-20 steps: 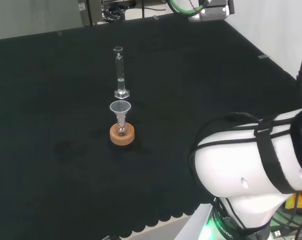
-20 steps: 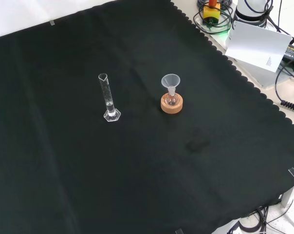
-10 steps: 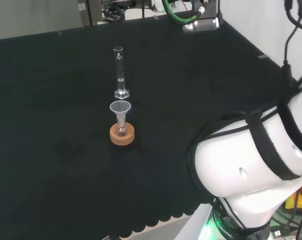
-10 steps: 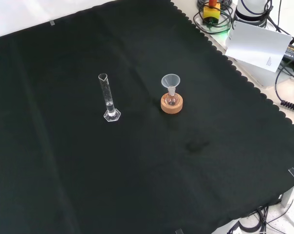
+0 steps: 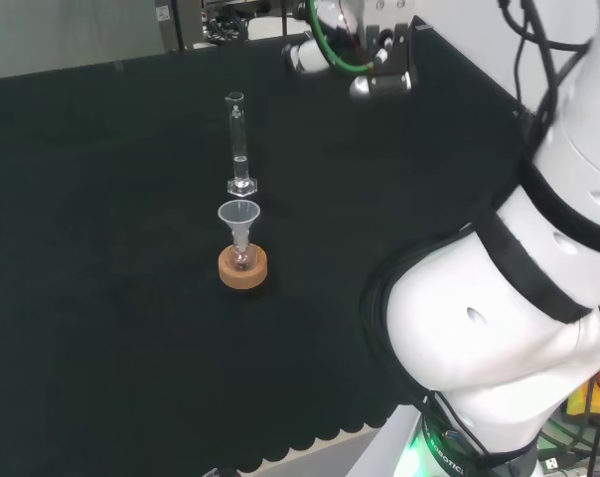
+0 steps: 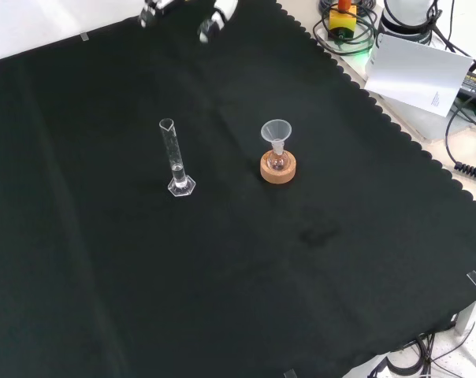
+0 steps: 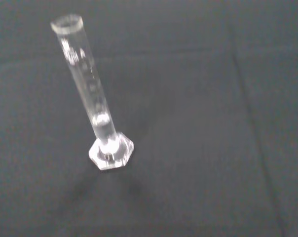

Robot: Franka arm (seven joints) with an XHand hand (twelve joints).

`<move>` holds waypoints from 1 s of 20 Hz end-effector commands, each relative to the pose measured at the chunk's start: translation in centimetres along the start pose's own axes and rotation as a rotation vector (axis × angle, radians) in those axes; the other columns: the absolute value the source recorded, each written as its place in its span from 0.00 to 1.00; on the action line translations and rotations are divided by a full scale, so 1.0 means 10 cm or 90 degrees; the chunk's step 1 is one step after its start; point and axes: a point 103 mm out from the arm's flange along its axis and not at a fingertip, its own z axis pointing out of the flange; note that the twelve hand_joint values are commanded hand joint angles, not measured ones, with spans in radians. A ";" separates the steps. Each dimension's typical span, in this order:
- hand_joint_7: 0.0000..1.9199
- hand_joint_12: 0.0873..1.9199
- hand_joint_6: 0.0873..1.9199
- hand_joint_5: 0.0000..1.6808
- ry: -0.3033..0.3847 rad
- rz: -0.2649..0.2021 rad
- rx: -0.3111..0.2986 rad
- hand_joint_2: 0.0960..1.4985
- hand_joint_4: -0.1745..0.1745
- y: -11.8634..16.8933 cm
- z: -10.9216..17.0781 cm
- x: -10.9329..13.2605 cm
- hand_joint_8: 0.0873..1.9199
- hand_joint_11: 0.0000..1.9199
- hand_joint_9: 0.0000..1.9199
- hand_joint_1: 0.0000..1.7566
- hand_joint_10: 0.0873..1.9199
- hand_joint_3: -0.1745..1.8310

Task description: Pick up the graduated cylinder.

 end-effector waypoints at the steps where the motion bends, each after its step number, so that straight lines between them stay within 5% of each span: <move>1: 0.05 0.70 0.00 0.17 0.044 -0.066 -0.044 0.67 0.45 0.71 0.51 -0.03 0.25 0.06 0.13 0.25 0.30 0.21; 20: 0.09 0.69 0.00 0.14 0.166 -0.162 -0.019 0.57 0.47 1.07 1.40 0.03 0.28 0.12 0.20 0.35 0.29 0.24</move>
